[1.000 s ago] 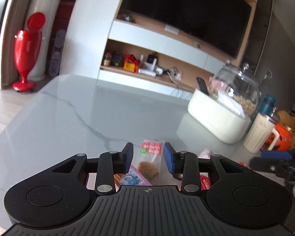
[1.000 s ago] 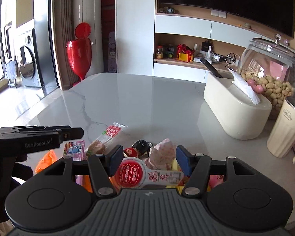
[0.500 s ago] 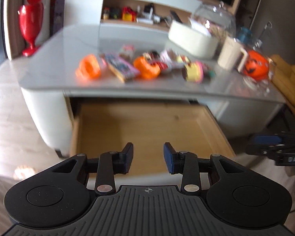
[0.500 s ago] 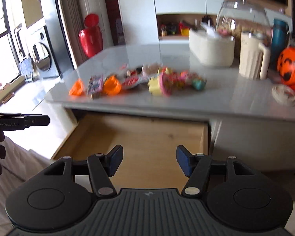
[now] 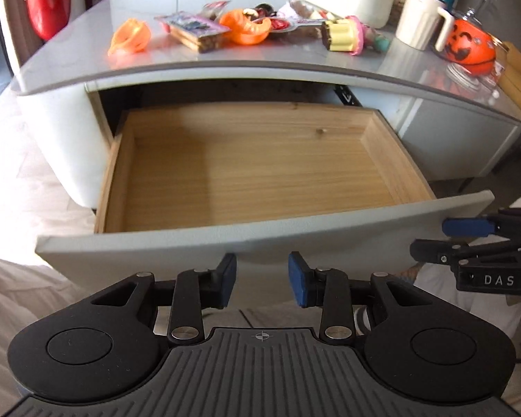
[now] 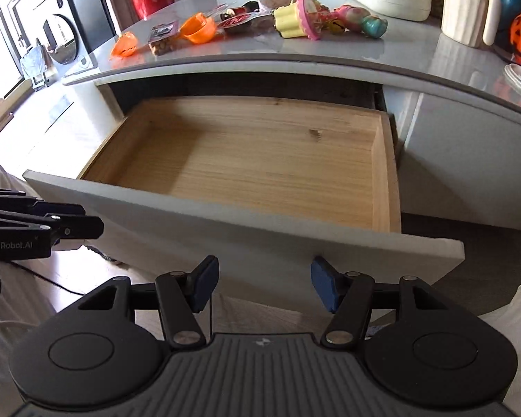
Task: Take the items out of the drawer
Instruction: 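Withdraw both grippers from the countertop back past the empty drawer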
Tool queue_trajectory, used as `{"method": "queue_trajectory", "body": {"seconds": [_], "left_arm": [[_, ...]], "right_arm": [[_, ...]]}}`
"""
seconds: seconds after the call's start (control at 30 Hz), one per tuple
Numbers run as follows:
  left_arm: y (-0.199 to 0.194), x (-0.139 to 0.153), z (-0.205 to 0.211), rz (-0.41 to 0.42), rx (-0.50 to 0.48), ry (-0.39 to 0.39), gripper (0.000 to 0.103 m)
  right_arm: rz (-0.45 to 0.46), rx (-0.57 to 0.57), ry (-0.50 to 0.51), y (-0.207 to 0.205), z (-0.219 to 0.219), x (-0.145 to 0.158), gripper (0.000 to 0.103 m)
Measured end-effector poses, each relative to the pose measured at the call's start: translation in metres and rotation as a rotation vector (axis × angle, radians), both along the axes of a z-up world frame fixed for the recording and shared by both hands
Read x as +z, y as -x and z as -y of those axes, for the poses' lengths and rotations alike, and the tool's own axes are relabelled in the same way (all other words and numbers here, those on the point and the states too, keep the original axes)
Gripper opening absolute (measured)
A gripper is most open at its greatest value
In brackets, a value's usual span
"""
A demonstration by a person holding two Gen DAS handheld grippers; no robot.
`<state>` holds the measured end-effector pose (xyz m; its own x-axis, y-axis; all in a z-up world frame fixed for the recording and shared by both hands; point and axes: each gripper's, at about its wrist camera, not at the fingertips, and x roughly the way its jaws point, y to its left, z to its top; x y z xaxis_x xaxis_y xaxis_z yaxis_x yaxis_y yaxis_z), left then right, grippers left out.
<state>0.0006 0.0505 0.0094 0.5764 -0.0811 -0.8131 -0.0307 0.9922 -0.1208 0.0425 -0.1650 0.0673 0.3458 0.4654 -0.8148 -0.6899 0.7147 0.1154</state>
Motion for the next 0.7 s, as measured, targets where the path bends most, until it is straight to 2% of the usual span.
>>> {"method": "queue_trajectory", "body": {"seconds": [0.1, 0.33, 0.47, 0.7], "left_arm": [[-0.005, 0.0, 0.001, 0.025, 0.012, -0.018, 0.037], [-0.038, -0.005, -0.006, 0.096, 0.076, -0.004, 0.037], [-0.059, -0.008, -0.006, 0.138, 0.097, -0.023, 0.037], [-0.097, -0.015, -0.009, 0.206, 0.159, -0.028, 0.037]], "right_arm": [[0.004, -0.01, 0.006, -0.007, -0.003, 0.001, 0.06], [0.04, -0.058, -0.009, -0.033, -0.022, -0.002, 0.06], [0.089, -0.098, -0.011, -0.05, -0.037, -0.005, 0.053], [0.096, -0.182, -0.048, -0.09, -0.06, -0.008, 0.051]]}}
